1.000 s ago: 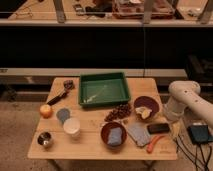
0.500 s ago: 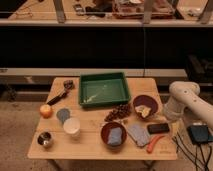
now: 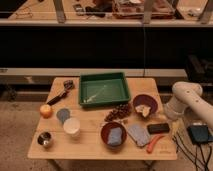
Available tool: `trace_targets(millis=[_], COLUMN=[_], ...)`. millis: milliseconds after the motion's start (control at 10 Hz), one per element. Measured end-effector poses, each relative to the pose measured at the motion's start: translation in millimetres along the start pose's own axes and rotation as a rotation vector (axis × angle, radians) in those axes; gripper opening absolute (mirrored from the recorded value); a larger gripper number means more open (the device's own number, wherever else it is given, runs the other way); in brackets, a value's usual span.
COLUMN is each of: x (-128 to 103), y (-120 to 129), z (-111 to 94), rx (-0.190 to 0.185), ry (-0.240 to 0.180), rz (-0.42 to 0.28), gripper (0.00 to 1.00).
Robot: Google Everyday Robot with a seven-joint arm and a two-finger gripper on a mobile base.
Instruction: Place eraser in plastic cup
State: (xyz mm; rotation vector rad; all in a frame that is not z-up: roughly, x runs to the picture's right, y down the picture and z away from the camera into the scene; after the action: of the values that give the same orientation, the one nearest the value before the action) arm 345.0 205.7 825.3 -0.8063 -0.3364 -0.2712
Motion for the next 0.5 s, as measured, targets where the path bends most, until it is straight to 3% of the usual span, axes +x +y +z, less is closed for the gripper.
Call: trace_targets(millis=[500], x=[5.8], y=[-2.6], z=[21.5], rx=[0.007], ry=[-0.003], rz=[0.019], gripper=[0.80])
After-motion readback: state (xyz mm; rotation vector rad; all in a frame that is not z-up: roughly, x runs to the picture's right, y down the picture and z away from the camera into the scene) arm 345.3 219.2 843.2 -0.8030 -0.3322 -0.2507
